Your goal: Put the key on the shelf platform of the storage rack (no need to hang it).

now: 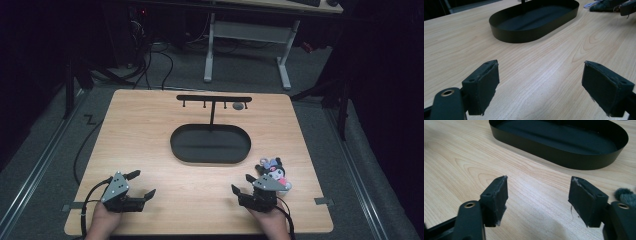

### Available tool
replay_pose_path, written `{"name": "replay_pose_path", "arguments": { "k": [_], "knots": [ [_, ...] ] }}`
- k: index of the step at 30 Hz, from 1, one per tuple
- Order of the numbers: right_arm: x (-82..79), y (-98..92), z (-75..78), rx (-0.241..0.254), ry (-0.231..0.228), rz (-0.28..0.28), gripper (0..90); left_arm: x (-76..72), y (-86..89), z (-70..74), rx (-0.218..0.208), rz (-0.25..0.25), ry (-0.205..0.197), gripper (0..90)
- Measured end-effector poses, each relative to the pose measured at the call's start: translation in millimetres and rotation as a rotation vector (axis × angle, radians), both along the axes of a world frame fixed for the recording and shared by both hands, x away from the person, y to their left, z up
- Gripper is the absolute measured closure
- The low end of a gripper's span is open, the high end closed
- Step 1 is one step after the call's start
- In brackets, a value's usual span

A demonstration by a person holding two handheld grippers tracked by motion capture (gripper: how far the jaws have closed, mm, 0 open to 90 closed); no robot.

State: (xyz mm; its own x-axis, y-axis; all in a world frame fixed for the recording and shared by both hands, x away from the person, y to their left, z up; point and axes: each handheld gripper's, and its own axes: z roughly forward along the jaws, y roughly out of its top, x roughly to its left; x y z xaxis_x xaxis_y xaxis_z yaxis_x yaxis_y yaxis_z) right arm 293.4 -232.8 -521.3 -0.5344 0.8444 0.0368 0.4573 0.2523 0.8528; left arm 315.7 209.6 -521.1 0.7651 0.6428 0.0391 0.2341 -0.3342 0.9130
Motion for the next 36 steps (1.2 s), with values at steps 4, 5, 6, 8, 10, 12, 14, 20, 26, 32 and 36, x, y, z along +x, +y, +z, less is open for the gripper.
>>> {"name": "replay_pose_path", "arguments": {
  "k": [4,5,6,8,10,12,14,20,26,32,36],
  "knots": [
    [-0.3,-1.9,-0.1,0.011,-0.007,-0.006,30.0,1.2,-0.6,-0.4,-0.001,-0.001,-0.001,15.0],
    [-1.0,-2.3,0.6,0.018,-0.012,-0.006,30.0,1.5,-0.9,-0.7,0.005,-0.003,-0.001,15.0],
    [-1.8,-2.6,1.7,0.018,-0.022,-0.008,30.0,1.6,-1.8,-1.3,0.01,-0.007,-0.001,15.0],
    [-1.8,-3.0,1.6,0.018,-0.022,-0.012,30.0,1.5,-2.2,-1.3,0.011,-0.007,-0.002,15.0],
    [-1.6,-3.3,1.3,0.017,-0.021,-0.014,30.0,1.5,-2.1,-1.2,0.01,-0.006,-0.003,15.0],
    [-1.2,-4.5,0.5,0.021,-0.013,-0.017,30.0,1.1,-2.0,-1.0,0.01,-0.004,-0.004,15.0],
    [-1.0,-5.0,0.2,0.022,-0.013,-0.021,30.0,1.1,-2.0,-1.1,0.011,-0.004,-0.004,15.0],
    [-0.1,-7.7,-0.4,0.023,-0.019,-0.026,29.1,0.7,-2.0,-1.8,0.01,-0.001,-0.003,15.0],
    [0.3,-9.1,-0.2,0.033,-0.034,-0.032,29.0,0.6,-1.2,-1.9,0.012,0.0,-0.004,15.0],
    [0.3,-9.6,0.4,-0.006,-0.02,-0.026,25.8,0.2,-1.0,-1.9,0.003,-0.008,-0.007,15.0],
    [0.2,-7.7,1.9,-0.032,-0.004,-0.023,22.6,-0.4,-1.6,-1.0,0.008,-0.005,-0.018,15.0]
  ]
}}
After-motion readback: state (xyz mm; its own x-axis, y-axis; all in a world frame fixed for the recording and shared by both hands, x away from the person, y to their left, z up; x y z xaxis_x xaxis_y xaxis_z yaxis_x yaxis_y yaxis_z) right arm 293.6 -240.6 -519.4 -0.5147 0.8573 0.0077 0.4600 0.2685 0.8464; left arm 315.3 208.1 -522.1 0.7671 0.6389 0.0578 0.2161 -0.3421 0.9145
